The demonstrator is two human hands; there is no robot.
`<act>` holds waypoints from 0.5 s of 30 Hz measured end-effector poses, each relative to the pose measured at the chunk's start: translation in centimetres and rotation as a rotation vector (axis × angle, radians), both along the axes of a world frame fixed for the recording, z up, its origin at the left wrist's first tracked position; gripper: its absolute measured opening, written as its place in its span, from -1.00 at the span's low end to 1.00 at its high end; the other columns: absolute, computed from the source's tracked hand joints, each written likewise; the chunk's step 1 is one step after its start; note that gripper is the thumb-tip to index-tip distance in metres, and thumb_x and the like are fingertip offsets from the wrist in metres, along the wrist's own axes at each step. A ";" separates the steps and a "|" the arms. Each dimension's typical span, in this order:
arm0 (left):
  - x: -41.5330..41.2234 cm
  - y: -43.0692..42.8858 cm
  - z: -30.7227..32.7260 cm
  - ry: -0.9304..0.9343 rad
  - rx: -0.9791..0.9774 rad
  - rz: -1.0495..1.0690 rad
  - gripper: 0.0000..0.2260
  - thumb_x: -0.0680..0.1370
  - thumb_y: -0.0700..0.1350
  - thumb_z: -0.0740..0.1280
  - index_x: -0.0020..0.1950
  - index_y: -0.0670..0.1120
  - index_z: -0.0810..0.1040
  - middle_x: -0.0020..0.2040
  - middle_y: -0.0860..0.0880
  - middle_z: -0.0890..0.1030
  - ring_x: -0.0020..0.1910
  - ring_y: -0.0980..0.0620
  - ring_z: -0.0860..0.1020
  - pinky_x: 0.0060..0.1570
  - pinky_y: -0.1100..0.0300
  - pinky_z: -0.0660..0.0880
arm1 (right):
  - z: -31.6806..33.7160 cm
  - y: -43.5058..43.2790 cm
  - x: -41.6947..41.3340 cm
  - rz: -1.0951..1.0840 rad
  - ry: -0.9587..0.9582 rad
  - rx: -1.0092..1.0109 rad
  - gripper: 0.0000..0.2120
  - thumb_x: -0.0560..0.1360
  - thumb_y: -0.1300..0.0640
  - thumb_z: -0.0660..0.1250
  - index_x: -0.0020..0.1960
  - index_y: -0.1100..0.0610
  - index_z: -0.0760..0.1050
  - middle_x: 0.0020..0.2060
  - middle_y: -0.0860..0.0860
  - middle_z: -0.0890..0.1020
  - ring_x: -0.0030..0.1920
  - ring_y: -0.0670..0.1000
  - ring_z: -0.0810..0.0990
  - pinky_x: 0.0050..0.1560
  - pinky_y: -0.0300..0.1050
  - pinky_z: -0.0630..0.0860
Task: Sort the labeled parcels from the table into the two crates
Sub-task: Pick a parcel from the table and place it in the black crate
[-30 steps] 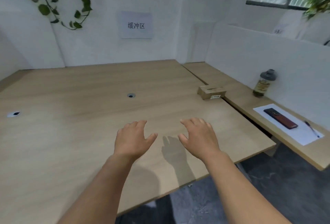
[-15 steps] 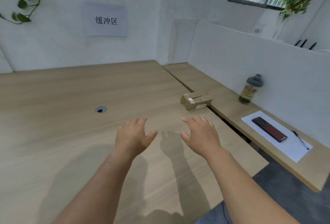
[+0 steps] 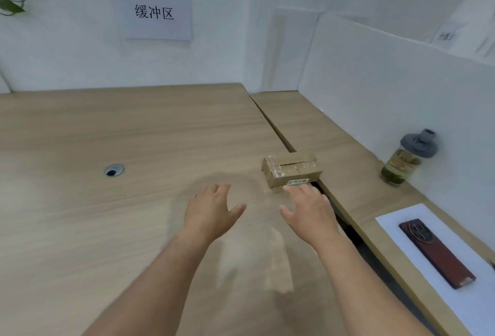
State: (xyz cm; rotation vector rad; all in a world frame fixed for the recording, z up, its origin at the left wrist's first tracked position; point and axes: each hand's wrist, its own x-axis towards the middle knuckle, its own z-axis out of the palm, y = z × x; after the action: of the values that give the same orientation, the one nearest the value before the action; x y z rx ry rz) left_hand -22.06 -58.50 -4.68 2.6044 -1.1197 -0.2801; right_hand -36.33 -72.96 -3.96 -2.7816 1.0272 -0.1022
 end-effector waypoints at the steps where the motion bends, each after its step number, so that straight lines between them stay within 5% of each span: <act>1: -0.3 -1.9 -0.3 0.014 0.007 0.002 -0.42 0.57 0.24 0.15 0.51 -0.01 0.21 0.44 -0.04 0.35 0.42 -0.04 0.29 0.37 0.07 0.24 | -0.4 -1.9 0.0 0.003 0.004 0.012 -0.51 0.58 -0.06 0.17 0.49 -0.02 0.26 0.39 -0.03 0.40 0.40 0.02 0.31 0.40 -0.06 0.23; 15: 0.4 -19.5 -4.7 0.186 0.027 0.144 -0.36 0.58 0.16 0.19 0.55 -0.06 0.05 0.46 -0.07 0.30 0.42 -0.07 0.27 0.31 0.05 0.29 | -5.4 -20.7 2.3 -0.040 0.095 0.200 -0.38 0.59 -0.07 0.20 0.55 0.10 0.10 0.42 0.06 0.32 0.40 0.09 0.27 0.35 -0.06 0.29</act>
State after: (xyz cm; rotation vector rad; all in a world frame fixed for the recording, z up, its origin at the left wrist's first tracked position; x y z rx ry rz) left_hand -21.68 -78.05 -9.35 2.6025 -0.8677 -0.4961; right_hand -34.03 -93.64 -9.38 -2.6076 1.0518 0.1229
